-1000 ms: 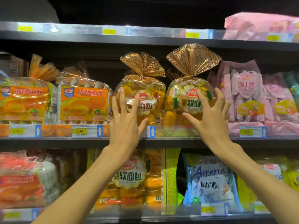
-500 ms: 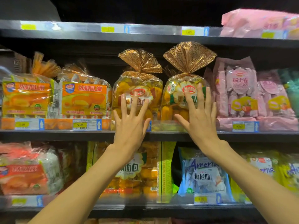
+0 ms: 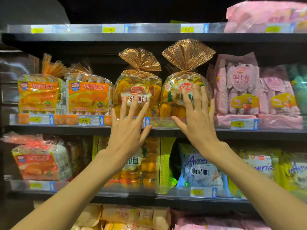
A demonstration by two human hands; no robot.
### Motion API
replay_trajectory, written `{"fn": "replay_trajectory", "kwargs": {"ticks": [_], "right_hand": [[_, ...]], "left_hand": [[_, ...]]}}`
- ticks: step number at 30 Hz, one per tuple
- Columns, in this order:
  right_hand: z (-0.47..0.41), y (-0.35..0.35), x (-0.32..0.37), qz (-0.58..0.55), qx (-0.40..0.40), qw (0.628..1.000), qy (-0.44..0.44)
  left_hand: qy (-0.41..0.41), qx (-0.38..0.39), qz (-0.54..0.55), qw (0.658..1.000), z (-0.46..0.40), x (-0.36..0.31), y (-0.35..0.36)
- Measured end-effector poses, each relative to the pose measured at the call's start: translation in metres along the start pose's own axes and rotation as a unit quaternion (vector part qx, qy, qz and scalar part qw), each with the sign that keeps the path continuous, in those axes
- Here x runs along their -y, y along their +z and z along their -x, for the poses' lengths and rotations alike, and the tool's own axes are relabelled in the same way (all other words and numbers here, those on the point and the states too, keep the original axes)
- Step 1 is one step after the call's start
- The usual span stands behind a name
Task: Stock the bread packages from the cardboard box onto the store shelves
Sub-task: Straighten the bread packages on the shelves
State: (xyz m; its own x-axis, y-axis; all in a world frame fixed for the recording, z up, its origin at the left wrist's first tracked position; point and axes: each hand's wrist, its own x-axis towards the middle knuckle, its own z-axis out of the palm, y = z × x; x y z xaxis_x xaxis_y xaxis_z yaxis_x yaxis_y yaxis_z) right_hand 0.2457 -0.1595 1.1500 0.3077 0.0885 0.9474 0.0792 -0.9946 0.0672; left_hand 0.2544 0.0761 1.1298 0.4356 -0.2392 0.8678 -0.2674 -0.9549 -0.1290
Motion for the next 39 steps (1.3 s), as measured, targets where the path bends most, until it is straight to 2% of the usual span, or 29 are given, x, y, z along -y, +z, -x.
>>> {"fn": "replay_trajectory", "kwargs": {"ticks": [6, 13, 23, 27, 30, 39], "right_hand": [[0.037, -0.034, 0.007, -0.017, 0.036, 0.998, -0.043], [0.093, -0.089, 0.017, -0.036, 0.127, 0.989, -0.071], [0.190, -0.163, 0.038, -0.039, 0.216, 0.974, -0.062], [0.254, -0.175, 0.036, -0.025, 0.239, 0.969, -0.064], [0.309, -0.178, 0.030, -0.028, 0.285, 0.957, -0.046], [0.471, -0.155, -0.006, -0.054, 0.422, 0.905, -0.007]], "left_hand": [[0.018, 0.047, 0.009, 0.999, 0.046, -0.019, -0.024], [0.031, 0.107, 0.050, 0.993, 0.107, -0.038, -0.063], [0.053, 0.176, 0.110, 0.977, 0.206, -0.059, -0.105], [0.054, 0.220, 0.142, 0.964, 0.260, -0.081, -0.100], [0.047, 0.259, 0.161, 0.951, 0.305, -0.100, -0.090], [0.031, 0.426, 0.186, 0.885, 0.444, -0.168, -0.023]]}}
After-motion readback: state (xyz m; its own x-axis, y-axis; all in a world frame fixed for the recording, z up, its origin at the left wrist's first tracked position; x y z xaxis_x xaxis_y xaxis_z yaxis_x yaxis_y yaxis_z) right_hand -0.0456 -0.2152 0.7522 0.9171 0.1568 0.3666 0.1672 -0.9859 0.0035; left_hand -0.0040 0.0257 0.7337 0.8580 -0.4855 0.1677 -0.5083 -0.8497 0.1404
